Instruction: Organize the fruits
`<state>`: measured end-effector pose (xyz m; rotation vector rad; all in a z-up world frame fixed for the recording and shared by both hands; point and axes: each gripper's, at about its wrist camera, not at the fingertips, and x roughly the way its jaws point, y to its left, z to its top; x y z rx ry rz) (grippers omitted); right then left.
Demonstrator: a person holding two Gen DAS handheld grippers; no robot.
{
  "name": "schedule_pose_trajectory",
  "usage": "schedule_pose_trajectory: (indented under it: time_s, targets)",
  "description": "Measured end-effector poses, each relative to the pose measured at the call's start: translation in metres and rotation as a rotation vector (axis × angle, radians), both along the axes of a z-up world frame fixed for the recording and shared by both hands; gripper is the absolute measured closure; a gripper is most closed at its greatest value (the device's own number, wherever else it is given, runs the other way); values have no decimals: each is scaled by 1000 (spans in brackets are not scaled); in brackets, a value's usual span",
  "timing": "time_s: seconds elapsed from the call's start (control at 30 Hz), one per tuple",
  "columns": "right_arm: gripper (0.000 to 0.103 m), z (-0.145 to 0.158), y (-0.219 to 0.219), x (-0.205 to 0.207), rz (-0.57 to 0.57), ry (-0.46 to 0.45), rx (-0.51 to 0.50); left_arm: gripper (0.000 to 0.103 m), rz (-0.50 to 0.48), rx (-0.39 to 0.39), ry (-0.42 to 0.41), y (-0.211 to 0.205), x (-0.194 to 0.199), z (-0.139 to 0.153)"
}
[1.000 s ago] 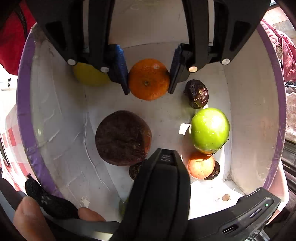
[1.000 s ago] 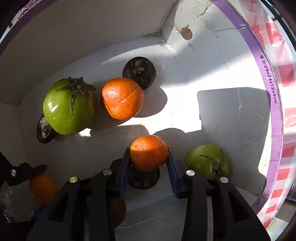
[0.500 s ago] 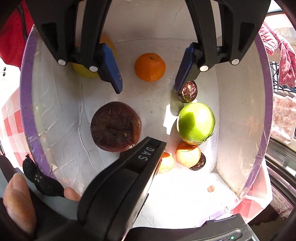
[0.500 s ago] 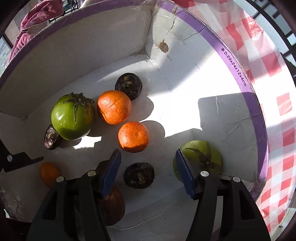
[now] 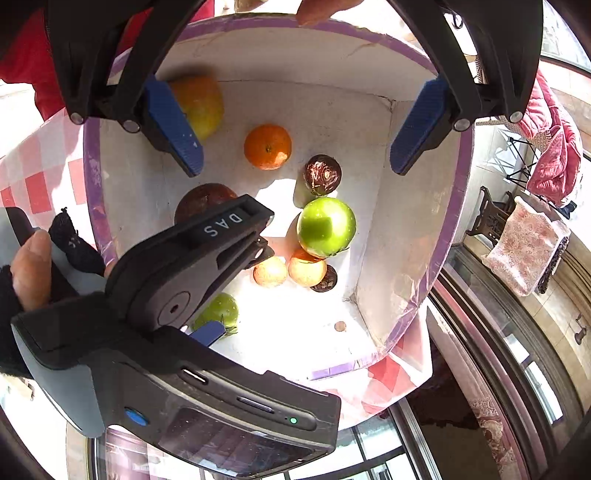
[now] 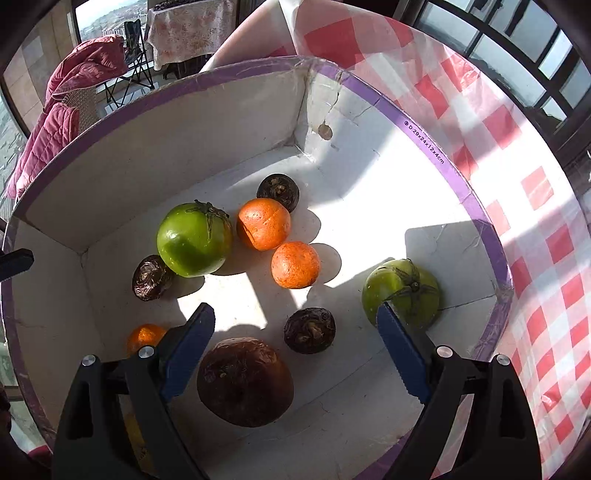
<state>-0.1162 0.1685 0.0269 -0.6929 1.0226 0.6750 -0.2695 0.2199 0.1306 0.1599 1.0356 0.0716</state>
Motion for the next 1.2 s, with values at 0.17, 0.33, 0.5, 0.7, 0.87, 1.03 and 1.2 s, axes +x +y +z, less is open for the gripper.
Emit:
schedule_pose_trajectory:
  time_s: [0.17,0.33,0.5,0.7,0.87,1.03,1.2]
  targets:
    - [17,0,-3,-15,4,10,5,2,48,-44,39,10,0,-9]
    - [17,-4,-2,-19,4,-4,1,2,65,-113,74,21,11,-24]
    - [17,-3,-6,-14,-10,20,33,2,73,-110,91,16,12,-36]
    - [17,-2,-9,-10,-29,50,65,2,82,-114,112,18,19,-45]
    - [17,-2,-10,-10,-27,52,72,2,84,-110,121,18,19,-45]
    - [17,-2,-10,-10,-27,49,71,2,93,-102,136,19,21,-50]
    - [17,-3,-9,-10,-28,44,68,2,101,-80,153,20,23,-55]
